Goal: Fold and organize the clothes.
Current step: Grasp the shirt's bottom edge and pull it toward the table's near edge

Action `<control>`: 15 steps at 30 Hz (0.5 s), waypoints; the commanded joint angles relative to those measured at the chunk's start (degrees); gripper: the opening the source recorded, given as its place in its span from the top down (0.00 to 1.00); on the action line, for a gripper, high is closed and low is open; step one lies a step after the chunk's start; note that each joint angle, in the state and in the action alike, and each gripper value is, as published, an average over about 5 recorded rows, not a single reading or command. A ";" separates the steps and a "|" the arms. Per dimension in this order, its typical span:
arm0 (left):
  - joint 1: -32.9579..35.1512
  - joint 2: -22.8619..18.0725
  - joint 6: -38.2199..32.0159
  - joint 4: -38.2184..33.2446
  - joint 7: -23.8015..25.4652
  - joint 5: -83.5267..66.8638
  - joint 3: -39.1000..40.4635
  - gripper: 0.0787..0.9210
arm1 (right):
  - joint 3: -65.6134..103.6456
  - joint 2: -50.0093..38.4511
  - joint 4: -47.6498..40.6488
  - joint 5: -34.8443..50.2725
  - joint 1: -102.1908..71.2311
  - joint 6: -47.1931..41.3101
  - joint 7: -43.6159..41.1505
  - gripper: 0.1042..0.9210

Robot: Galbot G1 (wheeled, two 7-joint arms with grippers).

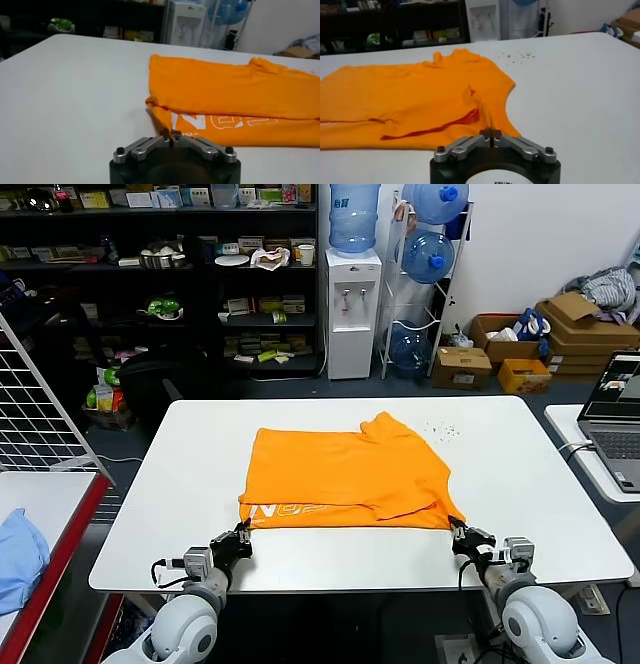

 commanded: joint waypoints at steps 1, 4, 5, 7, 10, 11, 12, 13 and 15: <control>2.19 3.04 -0.04 -6.07 -0.81 -0.80 -0.83 0.98 | 2.57 -1.79 6.89 2.61 -6.53 -0.77 2.34 0.98; 4.18 5.65 0.06 -9.47 -1.72 -1.79 -1.14 0.98 | 4.37 -2.47 9.43 3.47 -10.64 -1.76 3.41 0.98; 4.98 6.50 0.09 -10.58 -2.03 -2.09 -1.27 0.98 | 5.00 -2.57 10.16 3.74 -12.00 -2.14 3.76 0.98; 6.55 7.90 0.22 -12.28 -2.53 -2.60 -1.68 0.98 | 6.15 -2.66 11.45 4.08 -14.64 -2.87 4.39 0.98; 9.11 9.40 0.65 -14.84 -3.09 -3.34 -2.66 0.98 | 7.41 -2.65 12.80 4.28 -18.08 -3.68 5.09 0.98; 10.01 9.84 0.80 -15.57 -3.19 -3.53 -3.02 0.98 | 7.73 -2.60 13.10 4.29 -18.92 -3.84 5.29 0.98; 10.73 10.22 0.90 -16.19 -3.24 -3.61 -3.34 0.98 | 8.04 -2.53 13.34 4.29 -19.66 -4.03 5.45 0.98; 11.44 10.60 0.96 -16.58 -3.26 -3.63 -3.64 0.98 | 8.28 -2.45 13.50 4.30 -20.15 -4.19 5.61 0.98; 12.72 11.26 0.99 -17.01 -3.20 -3.53 -4.20 0.98 | 8.54 -2.25 13.72 4.27 -20.93 -4.55 5.88 0.98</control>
